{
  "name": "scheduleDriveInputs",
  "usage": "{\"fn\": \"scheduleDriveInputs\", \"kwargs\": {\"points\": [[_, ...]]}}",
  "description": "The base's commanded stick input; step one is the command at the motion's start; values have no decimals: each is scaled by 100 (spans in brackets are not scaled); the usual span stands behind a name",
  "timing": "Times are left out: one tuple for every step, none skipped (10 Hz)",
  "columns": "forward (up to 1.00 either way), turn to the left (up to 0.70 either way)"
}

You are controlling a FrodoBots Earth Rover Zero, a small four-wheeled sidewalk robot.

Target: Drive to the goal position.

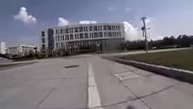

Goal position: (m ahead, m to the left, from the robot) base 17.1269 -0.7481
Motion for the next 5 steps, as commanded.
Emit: {"fn": "scheduleDriveInputs", "kwargs": {"points": [[70,0],[70,0],[70,0],[70,0],[70,0]]}}
